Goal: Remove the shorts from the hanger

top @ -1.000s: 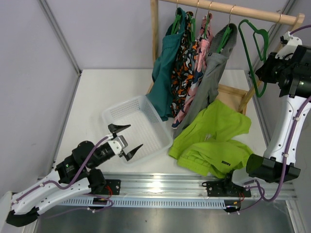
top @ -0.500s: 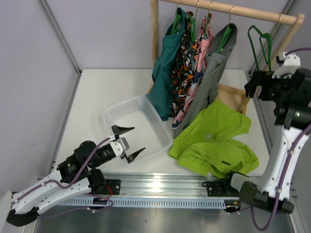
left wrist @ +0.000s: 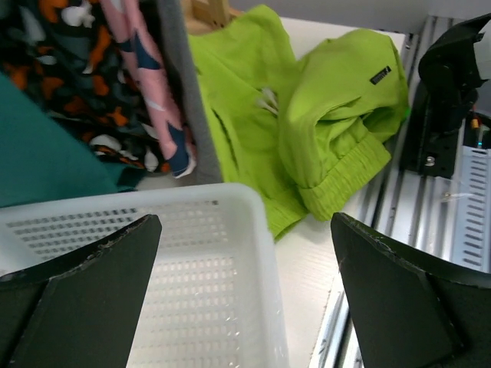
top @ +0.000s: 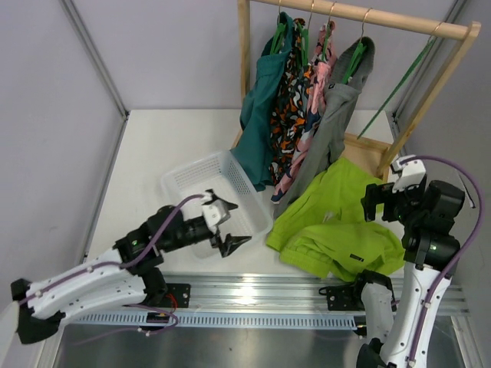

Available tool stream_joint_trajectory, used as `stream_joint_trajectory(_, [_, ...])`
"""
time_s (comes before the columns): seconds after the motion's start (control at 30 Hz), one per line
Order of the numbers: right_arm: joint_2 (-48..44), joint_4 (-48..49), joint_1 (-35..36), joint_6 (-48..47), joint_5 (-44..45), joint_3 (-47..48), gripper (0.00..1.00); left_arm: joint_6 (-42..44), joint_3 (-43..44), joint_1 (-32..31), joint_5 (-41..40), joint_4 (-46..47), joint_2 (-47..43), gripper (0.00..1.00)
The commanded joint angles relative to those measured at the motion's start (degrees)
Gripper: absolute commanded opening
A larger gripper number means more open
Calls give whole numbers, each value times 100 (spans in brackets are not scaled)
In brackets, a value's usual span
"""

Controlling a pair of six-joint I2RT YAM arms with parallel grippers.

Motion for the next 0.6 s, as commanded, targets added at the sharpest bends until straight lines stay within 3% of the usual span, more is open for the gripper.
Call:
stream_joint_trajectory(0.0, [-220, 141, -18, -535, -587, -454, 99, -589, 960, -270, 205, 130, 1197, 99])
stream_joint_trajectory(0.17, [-264, 431, -18, -737, -1448, -972, 99, -291, 2024, -1280, -524, 50, 2876, 99])
stream_joint_trajectory(0.3, [-299, 818, -27, -729, -1905, -1552, 99, -44, 2360, -1405, -525, 199, 4307, 99])
stream_joint_trajectory(0.47, [-247, 1038, -27, -720, -2117, -1694, 100, 140, 2615, -1432, -402, 709, 5479, 99])
stream_joint_trajectory(0.57, [-185, 1056, -27, -685, -2082, -1721, 99, 71, 2923, -1423, -831, 973, 6191, 95])
